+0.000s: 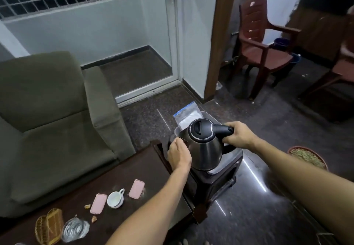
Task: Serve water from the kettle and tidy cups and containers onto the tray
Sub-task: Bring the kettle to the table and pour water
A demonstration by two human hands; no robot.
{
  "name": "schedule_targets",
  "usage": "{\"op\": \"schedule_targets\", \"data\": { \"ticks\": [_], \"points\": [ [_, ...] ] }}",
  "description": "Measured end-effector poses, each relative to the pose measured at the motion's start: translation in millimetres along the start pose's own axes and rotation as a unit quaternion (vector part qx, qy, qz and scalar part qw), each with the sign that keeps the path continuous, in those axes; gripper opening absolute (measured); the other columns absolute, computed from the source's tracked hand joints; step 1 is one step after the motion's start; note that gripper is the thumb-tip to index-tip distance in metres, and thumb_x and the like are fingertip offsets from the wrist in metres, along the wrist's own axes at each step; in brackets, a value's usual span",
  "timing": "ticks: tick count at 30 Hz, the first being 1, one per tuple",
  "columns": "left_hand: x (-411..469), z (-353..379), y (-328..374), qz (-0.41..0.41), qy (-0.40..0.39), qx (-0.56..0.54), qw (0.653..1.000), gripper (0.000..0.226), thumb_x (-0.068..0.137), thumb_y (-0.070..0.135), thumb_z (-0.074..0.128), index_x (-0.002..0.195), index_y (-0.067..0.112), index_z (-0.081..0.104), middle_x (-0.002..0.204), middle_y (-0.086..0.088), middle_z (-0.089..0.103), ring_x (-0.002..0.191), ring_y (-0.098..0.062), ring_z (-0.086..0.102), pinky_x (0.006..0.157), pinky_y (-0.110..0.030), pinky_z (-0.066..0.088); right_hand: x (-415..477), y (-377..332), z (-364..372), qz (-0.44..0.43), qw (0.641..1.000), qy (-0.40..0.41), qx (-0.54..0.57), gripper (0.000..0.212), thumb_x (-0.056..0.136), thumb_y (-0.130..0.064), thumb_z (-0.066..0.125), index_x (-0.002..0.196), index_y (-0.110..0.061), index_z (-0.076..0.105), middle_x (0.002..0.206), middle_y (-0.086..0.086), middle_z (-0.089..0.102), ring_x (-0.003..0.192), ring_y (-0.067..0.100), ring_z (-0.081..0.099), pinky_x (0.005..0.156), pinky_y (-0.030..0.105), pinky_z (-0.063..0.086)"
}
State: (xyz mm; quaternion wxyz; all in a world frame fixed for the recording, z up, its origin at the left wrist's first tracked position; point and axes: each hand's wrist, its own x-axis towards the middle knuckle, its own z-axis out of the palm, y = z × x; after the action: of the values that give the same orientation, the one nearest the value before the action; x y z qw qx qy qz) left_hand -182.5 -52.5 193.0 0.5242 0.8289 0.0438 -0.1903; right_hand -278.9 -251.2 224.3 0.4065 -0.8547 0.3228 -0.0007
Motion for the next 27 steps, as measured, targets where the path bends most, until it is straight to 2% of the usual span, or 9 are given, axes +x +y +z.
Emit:
{"op": "schedule_targets", "data": {
  "ticks": [3, 6, 9, 12, 14, 16, 19, 23, 27],
  "points": [
    [9, 18, -5, 0.000, -0.018, 0.001, 1.000, 0.038, 0.100, 0.027, 0.035, 0.095, 0.014, 0.070, 0.112, -0.013, 0.073, 0.108, -0.038, 0.060, 0.097, -0.044, 0.045, 13, 9, 2, 0.031, 0.999, 0.022, -0.033, 0.025, 0.062, -0.006, 0.071, 0.060, -0.028, 0.060, 0.064, -0.004, 0.066, 0.076, 0.023, 0.068, 0.071, 0.036, 0.055],
    [19, 31, -13, -0.011, -0.033, -0.011, 0.999, 0.037, 0.100, 0.028, 0.036, 0.097, 0.014, 0.069, 0.113, -0.013, 0.072, 0.108, -0.037, 0.059, 0.089, -0.040, 0.041, 25, 20, 7, 0.044, 0.996, 0.035, -0.065, 0.034, 0.063, -0.007, 0.072, 0.058, -0.037, 0.059, 0.063, -0.006, 0.063, 0.077, 0.024, 0.065, 0.068, 0.033, 0.051],
    [25, 45, -16, -0.021, -0.048, -0.009, 0.999, 0.039, 0.101, 0.029, 0.036, 0.107, 0.010, 0.070, 0.118, -0.013, 0.071, 0.113, -0.036, 0.058, 0.095, -0.041, 0.043, 37, 34, 7, 0.052, 0.995, 0.042, -0.079, 0.022, 0.064, -0.004, 0.072, 0.067, -0.023, 0.062, 0.066, -0.001, 0.064, 0.075, 0.024, 0.063, 0.060, 0.029, 0.043],
    [29, 60, -15, -0.013, -0.057, -0.012, 0.998, 0.036, 0.101, 0.027, 0.037, 0.102, 0.013, 0.070, 0.119, -0.010, 0.071, 0.112, -0.034, 0.059, 0.094, -0.040, 0.042, 53, 52, 4, 0.051, 0.993, 0.061, -0.090, 0.016, 0.065, -0.001, 0.072, 0.074, -0.010, 0.064, 0.073, 0.009, 0.067, 0.075, 0.026, 0.061, 0.058, 0.030, 0.043],
    [33, 71, -13, -0.017, -0.064, -0.014, 0.998, 0.036, 0.101, 0.027, 0.038, 0.103, 0.012, 0.070, 0.119, -0.011, 0.071, 0.112, -0.034, 0.059, 0.097, -0.041, 0.042, 65, 62, 0, 0.047, 0.992, 0.069, -0.096, 0.015, 0.064, 0.000, 0.070, 0.072, -0.008, 0.061, 0.071, 0.008, 0.065, 0.073, 0.027, 0.060, 0.056, 0.030, 0.041],
    [37, 83, -14, -0.029, -0.068, -0.008, 0.997, 0.037, 0.101, 0.027, 0.038, 0.104, 0.012, 0.071, 0.118, -0.011, 0.072, 0.110, -0.034, 0.059, 0.093, -0.039, 0.042, 77, 70, -2, 0.041, 0.992, 0.067, -0.101, 0.015, 0.065, 0.001, 0.068, 0.070, -0.009, 0.058, 0.071, 0.006, 0.062, 0.073, 0.028, 0.058, 0.056, 0.031, 0.039],
    [39, 99, -18, -0.042, -0.062, -0.011, 0.997, 0.038, 0.103, 0.029, 0.037, 0.106, 0.014, 0.072, 0.119, -0.009, 0.071, 0.106, -0.030, 0.058, 0.085, -0.033, 0.035, 92, 86, -4, 0.035, 0.992, 0.057, -0.108, 0.021, 0.068, 0.003, 0.064, 0.069, -0.016, 0.056, 0.080, 0.005, 0.063, 0.081, 0.029, 0.058, 0.067, 0.033, 0.044],
    [45, 124, -20, -0.067, -0.061, -0.015, 0.996, 0.042, 0.105, 0.031, 0.036, 0.115, 0.014, 0.073, 0.128, -0.008, 0.069, 0.120, -0.031, 0.058, 0.098, -0.036, 0.041, 108, 107, -5, 0.035, 0.993, 0.037, -0.108, 0.031, 0.069, 0.007, 0.062, 0.066, -0.023, 0.052, 0.083, 0.005, 0.060, 0.084, 0.030, 0.056, 0.071, 0.035, 0.045],
    [49, 143, -23, -0.080, -0.053, -0.012, 0.995, 0.044, 0.106, 0.034, 0.035, 0.114, 0.014, 0.074, 0.127, -0.007, 0.070, 0.120, -0.030, 0.060, 0.106, -0.041, 0.045, 123, 128, -5, 0.031, 0.994, 0.022, -0.107, 0.021, 0.067, 0.009, 0.062, 0.072, -0.011, 0.059, 0.081, 0.010, 0.060, 0.083, 0.033, 0.057, 0.071, 0.037, 0.043]
  ]
}}
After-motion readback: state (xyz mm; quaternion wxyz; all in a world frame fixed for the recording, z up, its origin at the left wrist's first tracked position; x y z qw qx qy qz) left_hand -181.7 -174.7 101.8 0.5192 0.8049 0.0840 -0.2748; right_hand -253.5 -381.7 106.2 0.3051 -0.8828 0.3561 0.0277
